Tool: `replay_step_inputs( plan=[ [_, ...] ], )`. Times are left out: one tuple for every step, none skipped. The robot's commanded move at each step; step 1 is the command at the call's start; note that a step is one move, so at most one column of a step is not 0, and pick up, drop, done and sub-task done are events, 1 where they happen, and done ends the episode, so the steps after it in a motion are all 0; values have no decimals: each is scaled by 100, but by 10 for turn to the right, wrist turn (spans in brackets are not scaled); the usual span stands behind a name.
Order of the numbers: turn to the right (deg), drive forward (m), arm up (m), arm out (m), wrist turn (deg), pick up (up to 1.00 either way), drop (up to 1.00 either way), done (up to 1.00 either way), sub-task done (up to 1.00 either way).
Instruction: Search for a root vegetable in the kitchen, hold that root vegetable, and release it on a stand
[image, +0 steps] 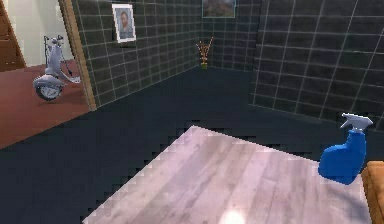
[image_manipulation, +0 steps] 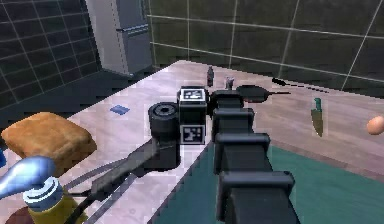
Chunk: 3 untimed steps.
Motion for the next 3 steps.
replay_step_inputs(
  plan=[
    [0, 0, 0, 0, -210, 0, 0, 0, 0],
    [0, 0, 0, -12, 0, 0, 0, 0, 0],
    [-450, 0, 0, 0, 0, 0, 0, 0, 0]
  ],
)
